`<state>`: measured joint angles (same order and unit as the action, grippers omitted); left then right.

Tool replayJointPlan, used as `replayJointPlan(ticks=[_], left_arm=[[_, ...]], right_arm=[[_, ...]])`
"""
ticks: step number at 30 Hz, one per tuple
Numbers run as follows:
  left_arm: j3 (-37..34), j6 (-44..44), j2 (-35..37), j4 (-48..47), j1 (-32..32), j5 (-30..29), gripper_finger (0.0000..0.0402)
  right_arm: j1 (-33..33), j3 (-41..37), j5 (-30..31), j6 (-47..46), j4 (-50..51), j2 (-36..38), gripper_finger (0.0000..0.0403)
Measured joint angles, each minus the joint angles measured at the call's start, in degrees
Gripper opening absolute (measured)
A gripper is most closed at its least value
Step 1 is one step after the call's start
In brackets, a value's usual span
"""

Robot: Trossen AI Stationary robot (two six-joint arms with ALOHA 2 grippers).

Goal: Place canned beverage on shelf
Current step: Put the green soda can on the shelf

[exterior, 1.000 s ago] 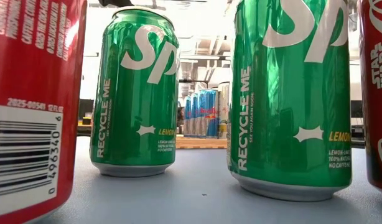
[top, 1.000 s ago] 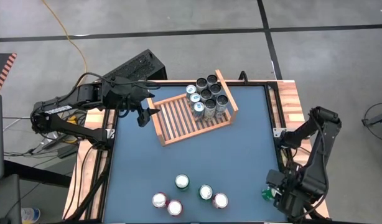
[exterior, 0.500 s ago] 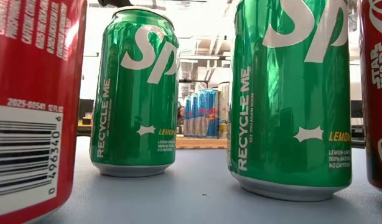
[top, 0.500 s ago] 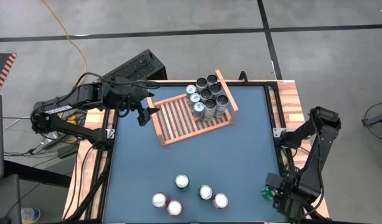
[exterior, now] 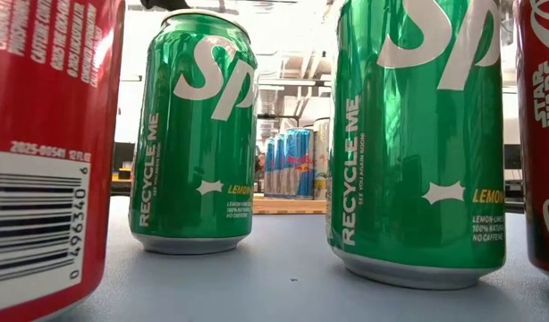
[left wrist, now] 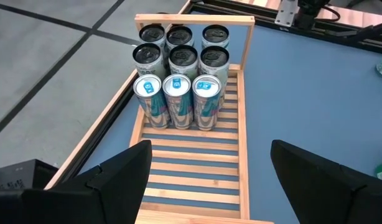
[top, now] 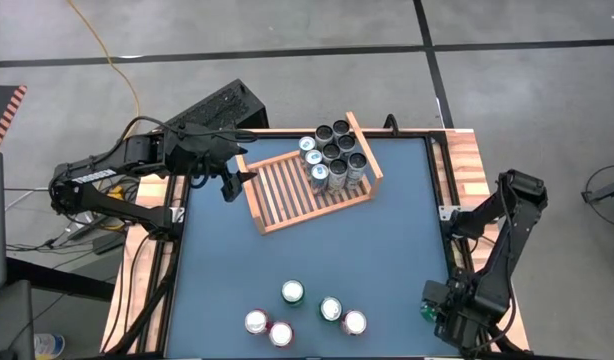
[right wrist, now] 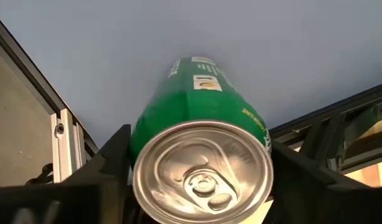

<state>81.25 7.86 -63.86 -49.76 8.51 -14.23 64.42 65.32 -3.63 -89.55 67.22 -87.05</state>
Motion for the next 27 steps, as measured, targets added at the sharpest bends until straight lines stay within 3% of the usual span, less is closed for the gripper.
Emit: replayJointPlan(ticks=[6, 10, 19, 27], left_arm=[[0.00, -0.51, 0.00, -0.01, -0.01, -0.09, 0.0316], [0.01, -0.55, 0.00, -0.01, -0.01, -0.09, 0.0316], [0.01, -1.57, -0.01, -0.04, -0.01, -0.09, 0.0316], [0.01, -2.71, -0.02, -0.06, 0.00, -0.09, 0.0316]], right_arm=[[-0.51, 0.09, -0.78, 0.14, -0.36, 0.10, 0.0168], [-2.15, 0.41, -1.06, 1.68, -0.12, 0.20, 0.0167], [-10.45, 3.10, -0.42, 14.58, 1.11, 0.17, 0.0167], [-21.18, 8.22, 3.77, 30.14, 12.13, 0.76, 0.0167]])
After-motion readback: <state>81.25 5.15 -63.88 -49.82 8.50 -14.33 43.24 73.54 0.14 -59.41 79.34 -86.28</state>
